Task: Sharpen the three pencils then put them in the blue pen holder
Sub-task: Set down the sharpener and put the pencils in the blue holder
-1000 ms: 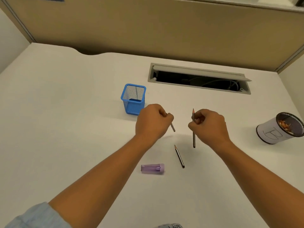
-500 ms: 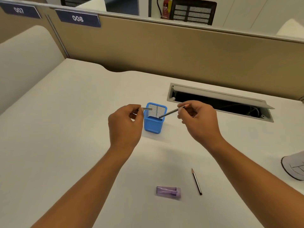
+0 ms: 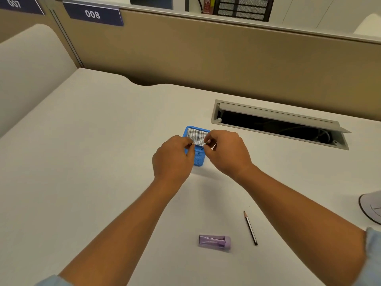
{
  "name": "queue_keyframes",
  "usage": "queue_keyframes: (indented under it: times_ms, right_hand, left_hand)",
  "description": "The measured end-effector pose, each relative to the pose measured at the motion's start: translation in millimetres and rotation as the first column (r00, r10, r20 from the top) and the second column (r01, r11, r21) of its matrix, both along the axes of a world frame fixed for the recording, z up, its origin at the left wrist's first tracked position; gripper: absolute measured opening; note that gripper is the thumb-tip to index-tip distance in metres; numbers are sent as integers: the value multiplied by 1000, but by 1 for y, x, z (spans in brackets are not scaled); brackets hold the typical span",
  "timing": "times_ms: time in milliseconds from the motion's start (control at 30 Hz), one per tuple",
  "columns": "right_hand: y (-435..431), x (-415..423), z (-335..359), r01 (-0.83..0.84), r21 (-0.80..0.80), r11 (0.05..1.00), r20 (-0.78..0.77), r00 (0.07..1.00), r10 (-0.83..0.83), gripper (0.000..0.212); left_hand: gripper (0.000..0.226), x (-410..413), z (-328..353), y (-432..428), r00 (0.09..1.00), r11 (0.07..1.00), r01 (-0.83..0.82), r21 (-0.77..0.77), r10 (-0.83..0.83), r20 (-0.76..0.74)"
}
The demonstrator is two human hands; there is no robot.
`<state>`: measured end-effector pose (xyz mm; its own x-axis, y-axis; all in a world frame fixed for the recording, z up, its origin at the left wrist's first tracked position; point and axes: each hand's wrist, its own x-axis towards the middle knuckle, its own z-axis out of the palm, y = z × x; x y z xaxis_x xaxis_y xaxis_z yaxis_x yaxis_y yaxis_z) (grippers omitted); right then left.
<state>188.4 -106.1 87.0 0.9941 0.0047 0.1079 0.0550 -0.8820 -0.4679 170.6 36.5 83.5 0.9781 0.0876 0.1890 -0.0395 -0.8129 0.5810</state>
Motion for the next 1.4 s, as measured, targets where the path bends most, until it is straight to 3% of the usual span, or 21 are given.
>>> queue_keyframes:
  times_ms: [400, 567, 700, 833, 1033, 1133, 1400]
  right_hand:
    - [-1, -5, -9, -68, -54, 996, -99, 993, 63, 28]
    - [-11, -18, -11, -12, -7, 1000, -85, 996, 11, 34]
    - [-30, -34, -15, 76, 61, 995, -93, 993, -71, 23]
    - [-58, -61, -25, 183, 124, 975, -150, 975, -164, 11]
    - [-90, -113, -49, 321, 81, 943, -343, 898, -276, 9]
    - [-92, -132, -59, 325, 59, 944, -412, 869, -273, 3]
    - [-83, -152, -65, 321, -4, 947, -442, 849, -290, 4]
  left_hand:
    - [27, 4, -12, 1, 998, 999, 8, -32, -10, -63]
    - [30, 0, -18, 4, 995, 996, -18, -91, 9, -97]
    - [23, -16, -21, 9, 996, 987, -52, -150, 41, -78]
    - [17, -52, -38, 7, 998, 984, 65, -168, -69, -14]
    - [24, -87, -97, 12, 949, 951, 307, 29, -304, -82]
    - [40, -91, -119, 20, 929, 914, 367, 176, -348, -128]
    - [51, -99, -128, 23, 929, 890, 366, 271, -332, -162]
